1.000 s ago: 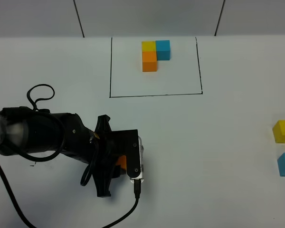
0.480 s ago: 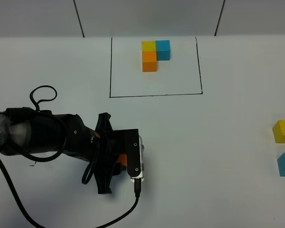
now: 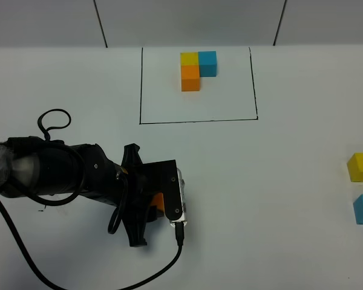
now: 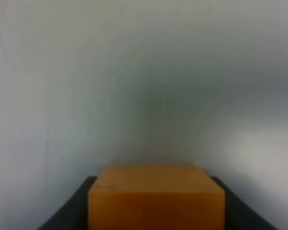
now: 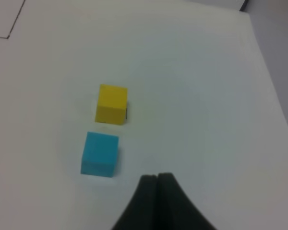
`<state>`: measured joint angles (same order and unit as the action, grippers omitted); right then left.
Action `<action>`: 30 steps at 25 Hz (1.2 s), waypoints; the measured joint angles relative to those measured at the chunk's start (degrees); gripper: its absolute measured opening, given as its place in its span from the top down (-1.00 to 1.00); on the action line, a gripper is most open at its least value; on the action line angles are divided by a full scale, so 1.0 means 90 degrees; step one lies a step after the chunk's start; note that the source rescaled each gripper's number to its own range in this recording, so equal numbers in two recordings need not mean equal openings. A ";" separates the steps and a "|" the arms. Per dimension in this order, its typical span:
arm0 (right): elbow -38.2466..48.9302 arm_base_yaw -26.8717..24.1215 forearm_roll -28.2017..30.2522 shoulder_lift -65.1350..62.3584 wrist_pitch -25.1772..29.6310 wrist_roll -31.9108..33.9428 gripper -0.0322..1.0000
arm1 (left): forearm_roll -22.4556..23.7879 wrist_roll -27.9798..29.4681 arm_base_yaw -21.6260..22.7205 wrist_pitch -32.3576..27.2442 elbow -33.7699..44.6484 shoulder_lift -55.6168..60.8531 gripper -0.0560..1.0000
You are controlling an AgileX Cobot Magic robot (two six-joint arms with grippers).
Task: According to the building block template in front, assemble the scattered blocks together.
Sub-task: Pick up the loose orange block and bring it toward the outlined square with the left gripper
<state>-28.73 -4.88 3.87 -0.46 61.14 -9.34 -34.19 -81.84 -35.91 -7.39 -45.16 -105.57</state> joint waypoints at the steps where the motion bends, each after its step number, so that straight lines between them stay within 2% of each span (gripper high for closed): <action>1: 0.0000 0.0000 0.0000 0.0000 0.0000 0.0000 0.94 | -0.0005 0.0028 0.0000 -0.0006 0.0000 -0.0002 -0.29; 30: 0.0000 0.0000 0.0000 0.0000 0.0000 0.0000 0.94 | -0.0121 0.0213 0.0000 -0.0005 -0.0090 -0.0265 -0.29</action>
<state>-28.73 -4.88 3.87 -0.46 61.14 -9.34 -35.29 -79.92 -35.91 -7.44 -45.97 -107.95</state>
